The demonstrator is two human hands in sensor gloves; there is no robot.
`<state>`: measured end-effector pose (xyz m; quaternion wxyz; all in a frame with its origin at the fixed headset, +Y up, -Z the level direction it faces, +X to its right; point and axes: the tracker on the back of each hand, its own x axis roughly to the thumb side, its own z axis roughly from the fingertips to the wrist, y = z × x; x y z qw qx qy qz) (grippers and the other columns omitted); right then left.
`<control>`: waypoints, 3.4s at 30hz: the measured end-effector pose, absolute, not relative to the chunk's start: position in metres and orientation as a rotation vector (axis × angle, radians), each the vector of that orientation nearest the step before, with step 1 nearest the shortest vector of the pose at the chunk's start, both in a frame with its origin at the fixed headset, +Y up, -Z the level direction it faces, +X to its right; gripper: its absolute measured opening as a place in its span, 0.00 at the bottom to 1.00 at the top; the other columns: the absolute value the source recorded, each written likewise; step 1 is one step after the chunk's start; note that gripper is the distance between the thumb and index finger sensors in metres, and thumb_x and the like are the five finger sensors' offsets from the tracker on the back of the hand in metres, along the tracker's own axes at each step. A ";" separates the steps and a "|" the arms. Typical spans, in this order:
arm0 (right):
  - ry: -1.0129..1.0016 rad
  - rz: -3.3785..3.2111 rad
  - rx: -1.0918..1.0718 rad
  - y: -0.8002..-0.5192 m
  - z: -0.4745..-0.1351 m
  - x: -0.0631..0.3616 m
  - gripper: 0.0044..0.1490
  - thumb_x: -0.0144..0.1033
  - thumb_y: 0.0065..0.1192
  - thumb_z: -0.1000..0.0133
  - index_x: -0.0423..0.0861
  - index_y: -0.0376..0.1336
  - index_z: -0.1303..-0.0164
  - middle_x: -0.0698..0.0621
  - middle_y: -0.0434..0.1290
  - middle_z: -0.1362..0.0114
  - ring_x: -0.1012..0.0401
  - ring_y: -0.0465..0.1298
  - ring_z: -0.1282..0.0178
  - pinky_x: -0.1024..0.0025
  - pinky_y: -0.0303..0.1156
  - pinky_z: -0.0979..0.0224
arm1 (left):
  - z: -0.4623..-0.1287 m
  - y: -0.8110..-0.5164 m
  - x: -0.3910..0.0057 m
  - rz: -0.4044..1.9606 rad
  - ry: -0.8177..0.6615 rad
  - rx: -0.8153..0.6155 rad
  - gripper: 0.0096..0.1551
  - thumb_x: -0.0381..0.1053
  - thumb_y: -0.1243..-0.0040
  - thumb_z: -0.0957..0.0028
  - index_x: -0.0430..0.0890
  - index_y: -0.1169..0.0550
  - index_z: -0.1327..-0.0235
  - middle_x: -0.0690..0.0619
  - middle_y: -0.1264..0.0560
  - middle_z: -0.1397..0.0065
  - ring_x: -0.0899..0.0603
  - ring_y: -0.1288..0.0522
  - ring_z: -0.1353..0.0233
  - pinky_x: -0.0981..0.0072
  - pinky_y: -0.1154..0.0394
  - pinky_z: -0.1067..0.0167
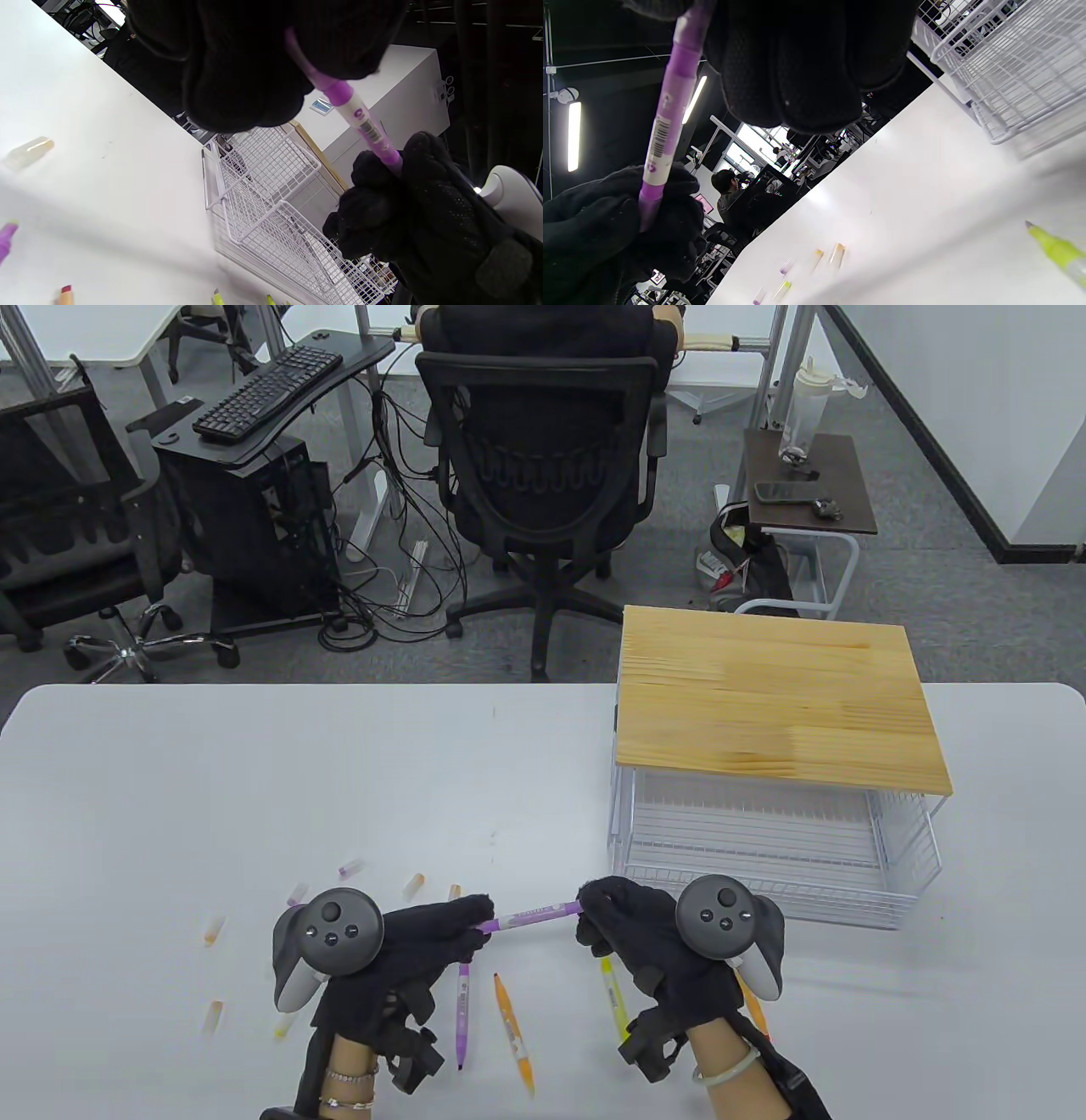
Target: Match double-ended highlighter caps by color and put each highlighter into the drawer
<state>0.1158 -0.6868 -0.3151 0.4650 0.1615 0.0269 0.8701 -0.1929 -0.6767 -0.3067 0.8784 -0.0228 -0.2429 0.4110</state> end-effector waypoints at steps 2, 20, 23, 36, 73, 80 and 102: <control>0.111 2.096 0.393 -0.688 -0.318 0.119 0.31 0.59 0.43 0.35 0.47 0.66 0.40 0.55 0.80 0.49 0.59 0.82 0.55 0.59 0.72 0.27 | -0.305 -0.675 -0.189 0.822 -0.516 -0.055 0.26 0.47 0.36 0.50 0.41 0.19 0.40 0.43 0.15 0.42 0.44 0.15 0.52 0.46 0.30 0.31; -0.609 2.355 -0.178 -0.647 -0.293 0.228 0.29 0.54 0.56 0.39 0.53 0.66 0.31 0.46 0.59 0.11 0.39 0.58 0.14 0.33 0.41 0.18 | -0.312 -0.697 -0.177 0.409 -0.306 -0.076 0.41 0.68 0.46 0.49 0.61 0.37 0.19 0.46 0.41 0.11 0.31 0.42 0.16 0.29 0.53 0.25; -0.664 2.507 -0.375 -0.663 -0.304 0.234 0.28 0.57 0.54 0.39 0.57 0.66 0.32 0.45 0.57 0.10 0.38 0.56 0.13 0.33 0.41 0.19 | -0.314 -0.699 -0.175 0.396 -0.286 -0.066 0.41 0.68 0.46 0.49 0.62 0.37 0.19 0.47 0.42 0.11 0.32 0.44 0.15 0.29 0.55 0.25; -0.556 2.451 -0.376 -0.660 -0.305 0.236 0.30 0.47 0.62 0.38 0.50 0.64 0.27 0.45 0.70 0.20 0.40 0.72 0.26 0.32 0.57 0.23 | -0.318 -0.702 -0.183 0.407 -0.268 -0.069 0.40 0.67 0.47 0.49 0.61 0.36 0.20 0.47 0.40 0.12 0.32 0.43 0.16 0.29 0.55 0.24; 0.615 3.287 -0.490 -0.771 -0.307 0.203 0.42 0.61 0.63 0.57 0.38 0.73 0.49 0.38 0.61 0.13 0.36 0.65 0.19 0.32 0.55 0.20 | -0.321 -0.708 -0.193 0.385 -0.219 -0.083 0.39 0.67 0.47 0.49 0.59 0.34 0.21 0.46 0.37 0.14 0.32 0.40 0.17 0.28 0.54 0.25; 0.623 3.249 -0.479 -0.773 -0.306 0.204 0.38 0.59 0.63 0.56 0.39 0.73 0.52 0.36 0.59 0.13 0.35 0.63 0.19 0.31 0.53 0.20 | -0.321 -0.708 -0.191 0.378 -0.224 -0.085 0.40 0.67 0.47 0.49 0.59 0.34 0.21 0.46 0.36 0.14 0.32 0.40 0.17 0.28 0.54 0.25; 0.195 3.002 -0.251 -0.695 -0.277 0.202 0.31 0.47 0.68 0.43 0.45 0.67 0.33 0.40 0.69 0.19 0.37 0.72 0.25 0.32 0.58 0.22 | -0.322 -0.701 -0.227 0.301 -0.064 -0.004 0.35 0.55 0.40 0.48 0.54 0.31 0.24 0.46 0.25 0.23 0.36 0.24 0.29 0.34 0.39 0.28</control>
